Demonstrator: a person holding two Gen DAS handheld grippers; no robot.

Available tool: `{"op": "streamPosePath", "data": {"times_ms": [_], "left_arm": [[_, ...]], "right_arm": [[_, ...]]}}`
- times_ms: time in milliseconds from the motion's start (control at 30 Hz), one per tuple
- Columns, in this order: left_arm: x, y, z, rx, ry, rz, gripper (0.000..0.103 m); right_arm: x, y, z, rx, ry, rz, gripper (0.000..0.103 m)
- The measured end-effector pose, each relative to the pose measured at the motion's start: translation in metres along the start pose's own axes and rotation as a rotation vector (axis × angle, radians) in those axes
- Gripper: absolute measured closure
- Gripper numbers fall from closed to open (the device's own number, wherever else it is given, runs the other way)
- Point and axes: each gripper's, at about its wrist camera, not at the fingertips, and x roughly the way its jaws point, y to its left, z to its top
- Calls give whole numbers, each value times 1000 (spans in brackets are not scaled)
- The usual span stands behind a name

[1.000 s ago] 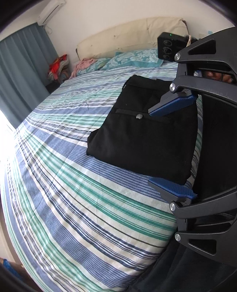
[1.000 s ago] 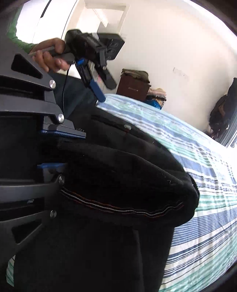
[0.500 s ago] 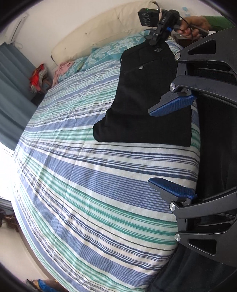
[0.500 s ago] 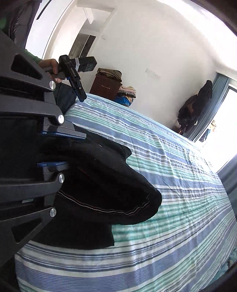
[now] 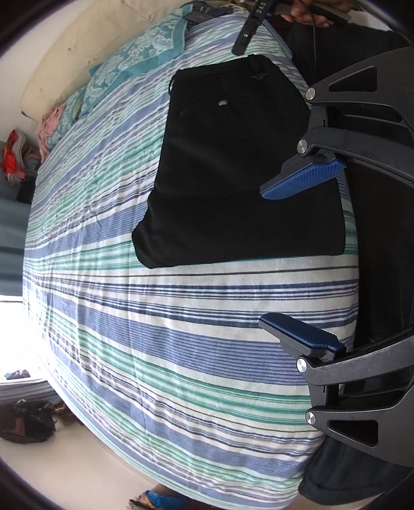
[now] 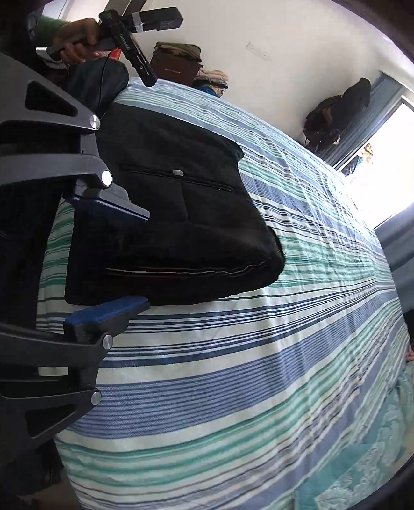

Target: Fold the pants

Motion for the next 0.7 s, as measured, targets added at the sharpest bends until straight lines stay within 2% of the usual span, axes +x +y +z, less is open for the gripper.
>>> {"op": "streamPosePath", "data": {"times_ms": [67, 167, 267, 500, 633, 700], "left_arm": [[3, -6, 1, 21, 3, 14, 27], [6, -15, 1, 49, 10, 32, 27], [7, -20, 1, 76, 14, 57, 27], [10, -28, -4, 104, 8, 88, 22], [21, -33, -11, 107, 40, 83, 22], [22, -33, -14, 111, 42, 80, 22]], "right_arm": [[-17, 24, 10, -96, -58, -39, 54], [-33, 59, 16, -218, -124, -51, 52], [-26, 89, 13, -310, -141, -69, 45], [19, 97, -16, -386, -77, -144, 45], [50, 82, -45, -437, 39, -239, 44], [46, 79, -50, -449, 25, -226, 44]]}}
